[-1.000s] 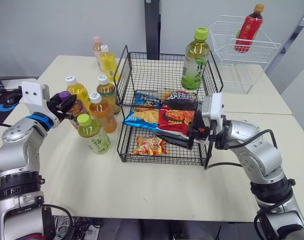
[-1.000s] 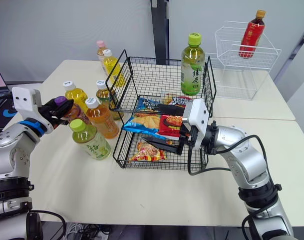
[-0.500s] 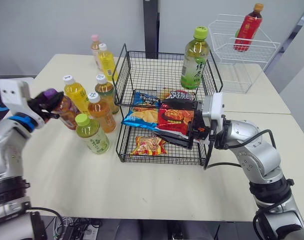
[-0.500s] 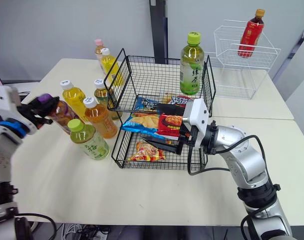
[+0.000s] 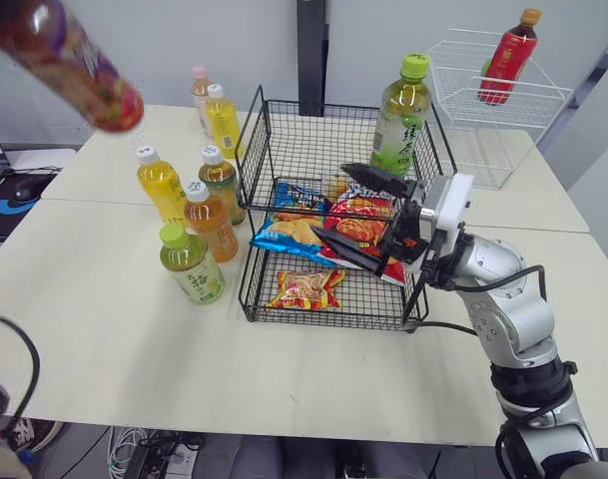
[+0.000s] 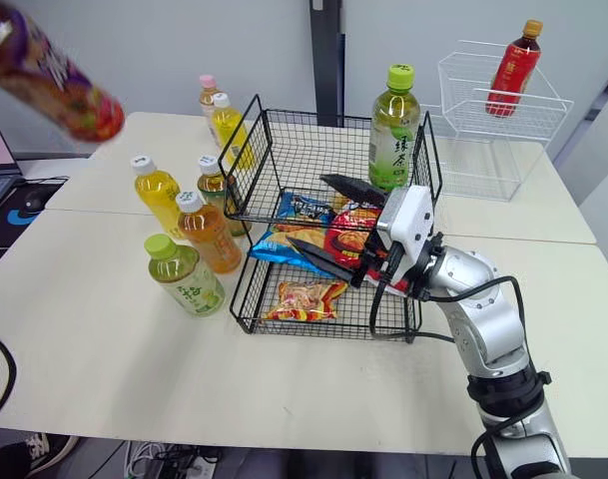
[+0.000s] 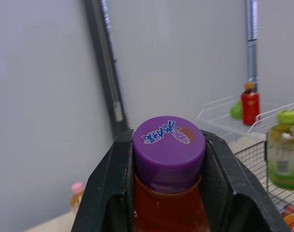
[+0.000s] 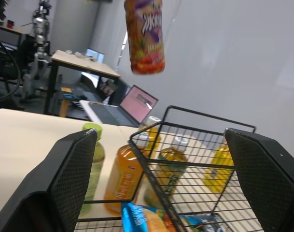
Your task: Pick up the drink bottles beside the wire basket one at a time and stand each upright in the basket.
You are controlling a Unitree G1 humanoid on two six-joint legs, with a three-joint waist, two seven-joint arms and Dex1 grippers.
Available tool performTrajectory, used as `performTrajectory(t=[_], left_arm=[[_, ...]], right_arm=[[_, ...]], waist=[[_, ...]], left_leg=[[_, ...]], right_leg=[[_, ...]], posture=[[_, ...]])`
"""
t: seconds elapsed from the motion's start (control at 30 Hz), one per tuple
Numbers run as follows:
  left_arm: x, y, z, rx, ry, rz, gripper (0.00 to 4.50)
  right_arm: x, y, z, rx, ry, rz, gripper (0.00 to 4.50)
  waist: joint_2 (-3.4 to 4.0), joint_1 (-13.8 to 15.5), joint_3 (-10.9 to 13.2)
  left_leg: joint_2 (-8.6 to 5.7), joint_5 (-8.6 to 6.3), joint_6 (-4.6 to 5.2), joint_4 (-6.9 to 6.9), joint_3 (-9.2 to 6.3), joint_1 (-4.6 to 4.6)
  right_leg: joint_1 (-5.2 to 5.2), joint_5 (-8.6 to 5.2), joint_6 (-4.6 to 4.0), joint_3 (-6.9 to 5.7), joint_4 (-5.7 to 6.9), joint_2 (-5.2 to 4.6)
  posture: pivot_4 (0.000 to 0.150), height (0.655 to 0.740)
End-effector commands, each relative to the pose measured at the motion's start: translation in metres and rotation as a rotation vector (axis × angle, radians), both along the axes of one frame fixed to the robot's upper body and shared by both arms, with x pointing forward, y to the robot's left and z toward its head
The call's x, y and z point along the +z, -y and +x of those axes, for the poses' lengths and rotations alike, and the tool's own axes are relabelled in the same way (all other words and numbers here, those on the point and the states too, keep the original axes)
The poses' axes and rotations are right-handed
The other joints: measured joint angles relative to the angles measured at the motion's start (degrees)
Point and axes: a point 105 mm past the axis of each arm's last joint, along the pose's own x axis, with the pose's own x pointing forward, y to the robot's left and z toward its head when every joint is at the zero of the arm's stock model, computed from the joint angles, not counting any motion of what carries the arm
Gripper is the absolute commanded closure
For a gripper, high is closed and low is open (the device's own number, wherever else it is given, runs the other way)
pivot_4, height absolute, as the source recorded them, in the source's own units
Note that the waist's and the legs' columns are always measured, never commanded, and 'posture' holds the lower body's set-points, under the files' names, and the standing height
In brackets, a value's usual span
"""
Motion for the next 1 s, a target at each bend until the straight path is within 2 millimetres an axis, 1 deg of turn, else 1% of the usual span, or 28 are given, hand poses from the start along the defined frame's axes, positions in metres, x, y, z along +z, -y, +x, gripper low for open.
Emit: performTrajectory(t=[0.03, 0.07, 0.17, 0.27, 0.3, 0.37, 0.47, 0.57, 0.73, 0.83, 1.0], left_arm=[[0.019, 0.030, 0.006, -0.119, 0.036, 0.047, 3.16], [0.022, 0.044, 0.013, -0.176, 0.036, 0.064, 3.16], [0.028, 0.068, 0.025, -0.267, 0.033, 0.105, 3.16], [0.026, 0.101, 0.042, -0.399, 0.011, 0.125, 3.16], [0.025, 0.107, 0.046, -0.422, 0.006, 0.127, 3.16], [0.018, 0.122, 0.058, -0.465, -0.015, 0.147, 3.16], [0.005, 0.141, 0.080, -0.481, -0.062, 0.163, 3.16], [-0.012, 0.155, 0.101, -0.463, -0.107, 0.186, 3.16], [-0.036, 0.174, 0.121, -0.469, -0.160, 0.216, 3.16], [-0.045, 0.181, 0.128, -0.468, -0.182, 0.226, 3.16], [-0.048, 0.190, 0.134, -0.466, -0.189, 0.225, 3.16]], right_arm=[[0.018, 0.009, -0.001, -0.085, 0.092, 0.065, 0.00], [0.018, 0.012, 0.001, -0.123, 0.100, 0.079, 0.00], [0.018, 0.016, 0.001, -0.181, 0.105, 0.104, 0.00], [0.015, 0.020, -0.003, -0.238, 0.105, 0.120, 0.00], [0.015, 0.020, -0.003, -0.249, 0.105, 0.122, 0.00], [0.014, 0.022, -0.006, -0.277, 0.103, 0.130, 0.00], [0.013, 0.025, -0.009, -0.319, 0.104, 0.137, 0.00], [0.011, 0.029, -0.010, -0.358, 0.103, 0.134, 0.00], [0.010, 0.031, -0.012, -0.400, 0.101, 0.135, 0.00], [0.009, 0.031, -0.013, -0.412, 0.099, 0.136, 0.00], [0.007, 0.034, -0.014, -0.431, 0.093, 0.134, 0.00]], waist=[[0.00, 0.12, 0.00], [0.00, 0.12, 0.00], [0.03, -0.05, 0.02], [0.05, -0.18, 0.03], [0.09, -0.20, 0.06], [0.16, -0.51, 0.10], [0.26, -0.81, 0.17], [0.32, -1.15, 0.20], [0.33, -1.53, 0.21], [0.32, -1.55, 0.22], [0.32, -1.60, 0.22]], left_leg=[[0.00, 0.00, 0.00, 0.01, -0.03, 0.00], [0.01, 0.01, -0.02, 0.03, -0.03, -0.01], [0.00, 0.06, -0.08, 0.09, -0.01, -0.01], [-0.01, 0.08, -0.12, 0.09, 0.02, -0.02], [-0.01, 0.08, -0.13, 0.09, 0.04, -0.03], [-0.01, 0.09, -0.13, 0.08, 0.07, -0.04], [0.00, 0.09, -0.14, 0.05, 0.13, -0.04], [0.01, 0.09, -0.14, 0.04, 0.15, -0.04], [0.00, 0.10, -0.14, 0.08, 0.16, -0.08], [-0.01, 0.10, -0.14, 0.08, 0.16, -0.13], [-0.01, 0.10, -0.14, 0.08, 0.17, -0.20]], right_leg=[[0.01, 0.00, 0.00, -0.04, 0.01, 0.00], [0.01, 0.00, 0.00, -0.04, 0.02, 0.02], [0.02, 0.00, 0.00, 0.00, 0.04, 0.02], [-0.01, 0.00, 0.00, 0.04, 0.04, 0.03], [-0.03, 0.00, 0.00, 0.05, 0.05, 0.03], [-0.07, 0.00, -0.01, 0.10, 0.05, 0.04], [-0.14, 0.00, -0.01, 0.17, 0.05, 0.06], [-0.18, 0.00, -0.01, 0.23, 0.07, 0.10], [-0.22, 0.00, 0.00, 0.24, 0.09, 0.10], [-0.26, -0.01, 0.00, 0.24, 0.08, 0.10], [-0.33, -0.01, 0.00, 0.24, 0.08, 0.10]], posture=[[0.150, 0.7400], [0.150, 0.7400], [0.150, 0.7400], [0.150, 0.7400], [0.150, 0.7400], [0.150, 0.7400], [0.150, 0.7400], [0.150, 0.7400], [0.150, 0.7400], [0.150, 0.7400], [0.150, 0.7400]])
